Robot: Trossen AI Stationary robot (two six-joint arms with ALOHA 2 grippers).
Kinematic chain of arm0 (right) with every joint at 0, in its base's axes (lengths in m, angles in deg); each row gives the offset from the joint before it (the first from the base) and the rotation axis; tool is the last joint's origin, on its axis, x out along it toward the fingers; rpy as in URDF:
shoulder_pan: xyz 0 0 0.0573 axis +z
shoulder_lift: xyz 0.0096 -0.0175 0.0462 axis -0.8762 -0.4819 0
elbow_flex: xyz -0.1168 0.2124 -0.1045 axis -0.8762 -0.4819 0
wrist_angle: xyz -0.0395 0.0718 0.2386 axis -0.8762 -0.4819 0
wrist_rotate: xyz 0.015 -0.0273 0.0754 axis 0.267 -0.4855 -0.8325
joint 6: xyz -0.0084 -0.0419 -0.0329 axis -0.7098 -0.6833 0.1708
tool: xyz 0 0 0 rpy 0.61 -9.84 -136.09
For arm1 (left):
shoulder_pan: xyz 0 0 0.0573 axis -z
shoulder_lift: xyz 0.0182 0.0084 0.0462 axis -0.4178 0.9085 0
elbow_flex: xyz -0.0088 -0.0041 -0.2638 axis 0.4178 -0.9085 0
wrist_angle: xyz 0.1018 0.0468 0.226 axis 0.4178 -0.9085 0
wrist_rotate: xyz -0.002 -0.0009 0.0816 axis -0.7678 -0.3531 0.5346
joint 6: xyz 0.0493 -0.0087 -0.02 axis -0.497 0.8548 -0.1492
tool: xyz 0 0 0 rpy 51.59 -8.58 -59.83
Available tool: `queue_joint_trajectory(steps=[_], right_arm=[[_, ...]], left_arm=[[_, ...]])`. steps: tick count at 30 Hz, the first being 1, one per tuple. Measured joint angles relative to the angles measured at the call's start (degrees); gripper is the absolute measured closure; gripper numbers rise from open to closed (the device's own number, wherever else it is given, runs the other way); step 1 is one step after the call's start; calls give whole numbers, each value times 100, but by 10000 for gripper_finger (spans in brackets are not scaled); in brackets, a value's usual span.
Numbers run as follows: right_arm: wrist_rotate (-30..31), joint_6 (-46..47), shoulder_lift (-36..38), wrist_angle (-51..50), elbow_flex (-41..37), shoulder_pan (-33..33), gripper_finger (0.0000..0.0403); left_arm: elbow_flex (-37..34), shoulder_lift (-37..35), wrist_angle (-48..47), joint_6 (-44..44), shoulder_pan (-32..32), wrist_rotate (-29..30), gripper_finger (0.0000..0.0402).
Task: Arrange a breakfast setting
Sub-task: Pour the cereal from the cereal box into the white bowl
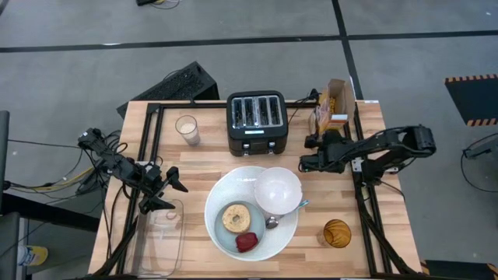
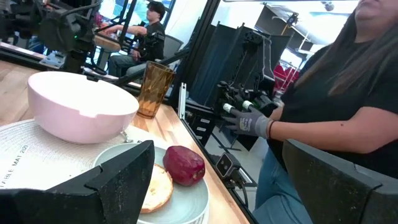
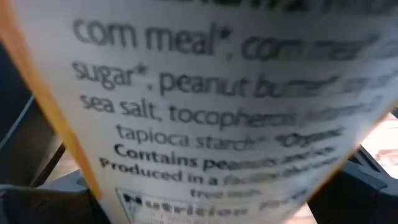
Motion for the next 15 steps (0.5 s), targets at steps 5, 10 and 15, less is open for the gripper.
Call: queue_joint_trajectory(steps=[5,10,15], right_arm=[[401,198,-338,7,1,-166,3],[793,198,-718,300,1,-372,3],[842,200,-1117,818,1,-550,3]], left_arm=[[-1,0,0,0,0,0,61],[-1,0,-1,0,-1,0,61],[-2,-2,-1,0,1,0,61]])
